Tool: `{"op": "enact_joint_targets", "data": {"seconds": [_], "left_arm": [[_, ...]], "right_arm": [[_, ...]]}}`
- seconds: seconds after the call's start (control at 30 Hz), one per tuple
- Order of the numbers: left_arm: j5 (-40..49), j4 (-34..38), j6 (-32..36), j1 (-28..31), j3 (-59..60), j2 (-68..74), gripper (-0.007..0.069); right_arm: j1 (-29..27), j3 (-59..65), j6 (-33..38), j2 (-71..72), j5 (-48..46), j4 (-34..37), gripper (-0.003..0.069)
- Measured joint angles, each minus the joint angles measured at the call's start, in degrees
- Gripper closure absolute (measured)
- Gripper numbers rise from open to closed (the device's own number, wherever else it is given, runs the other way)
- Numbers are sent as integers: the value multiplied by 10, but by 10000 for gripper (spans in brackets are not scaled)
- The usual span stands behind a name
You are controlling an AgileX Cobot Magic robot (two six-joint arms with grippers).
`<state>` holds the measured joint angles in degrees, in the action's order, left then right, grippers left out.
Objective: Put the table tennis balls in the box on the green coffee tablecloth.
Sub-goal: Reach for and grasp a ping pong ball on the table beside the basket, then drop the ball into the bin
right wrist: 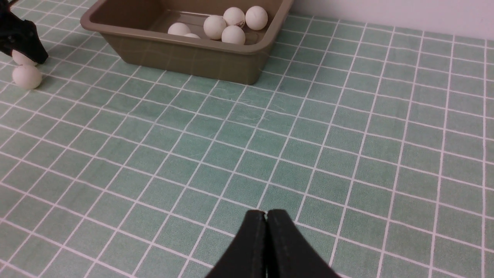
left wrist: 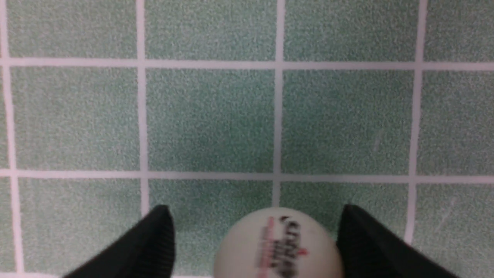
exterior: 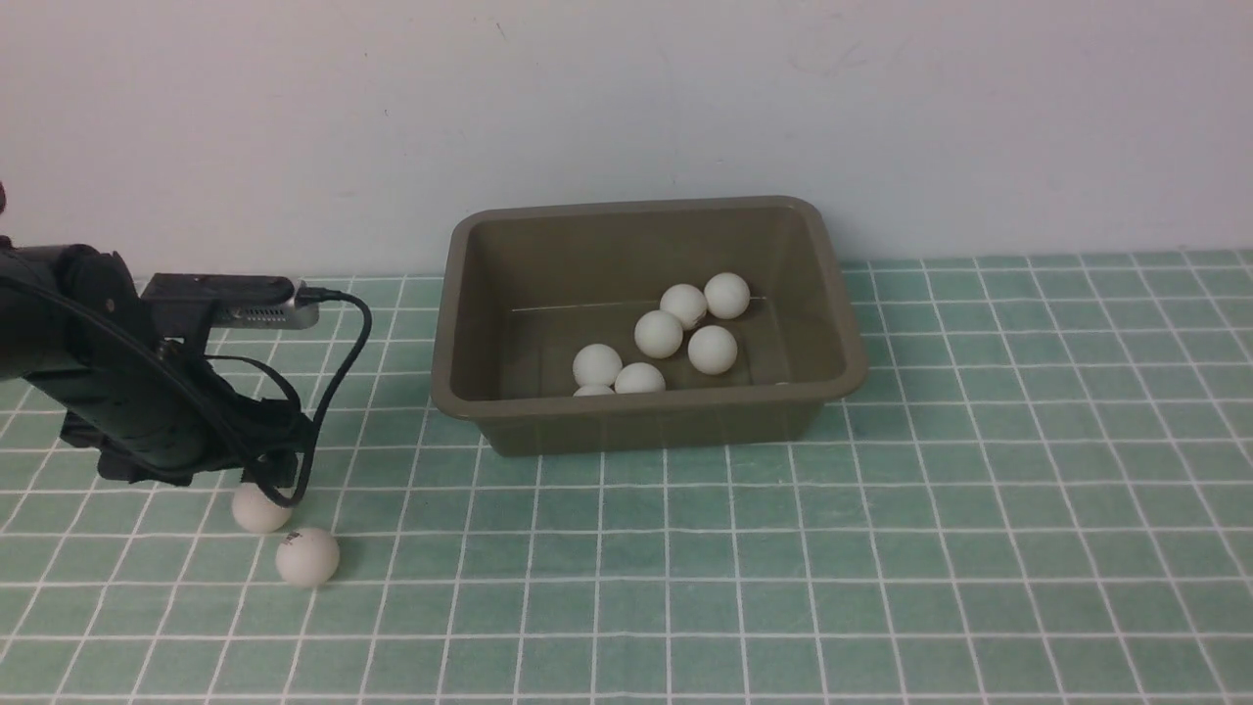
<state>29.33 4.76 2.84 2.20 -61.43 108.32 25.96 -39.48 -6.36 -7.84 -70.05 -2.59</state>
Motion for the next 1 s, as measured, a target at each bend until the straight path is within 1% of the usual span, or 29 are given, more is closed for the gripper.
{"op": "enact_joint_targets", "data": {"seconds": [0.07,0.1,0.13,0.2,0.3,0.37,0.4,0.43,0.47,0.5,0.57,0.63,0.73,0.83,1.0], "left_arm": [[3,0,0,0,-5,1,192],[9,0,0,0,-13,2,247],[27,0,0,0,-28,2,282],[62,-1,0,0,-58,2,278],[187,4,1,-1,-162,2,278],[254,35,8,-4,-244,2,278],[281,61,24,-9,-294,2,278],[291,82,37,-17,-320,3,278],[298,108,68,-33,-364,4,278],[299,127,91,-51,-390,7,278],[297,144,114,-89,-420,17,278],[285,148,123,-127,-432,37,278],[252,141,125,-166,-434,73,278],[214,128,130,-188,-434,108,278],[163,124,178,-211,-434,163,270]], "right_arm": [[0,0,0,0,3,2,676],[0,0,0,0,6,3,676],[0,0,0,0,9,3,676],[0,0,0,0,12,3,676],[0,0,0,0,12,7,676],[0,0,0,0,12,9,676],[0,0,0,0,12,10,676],[0,0,0,0,12,11,676],[0,0,0,0,12,11,676],[0,0,0,0,12,11,676],[0,0,0,0,12,11,676],[0,0,0,0,13,11,676],[0,0,0,0,13,11,676],[0,0,0,0,21,12,676],[0,0,0,0,30,19,676]]}}
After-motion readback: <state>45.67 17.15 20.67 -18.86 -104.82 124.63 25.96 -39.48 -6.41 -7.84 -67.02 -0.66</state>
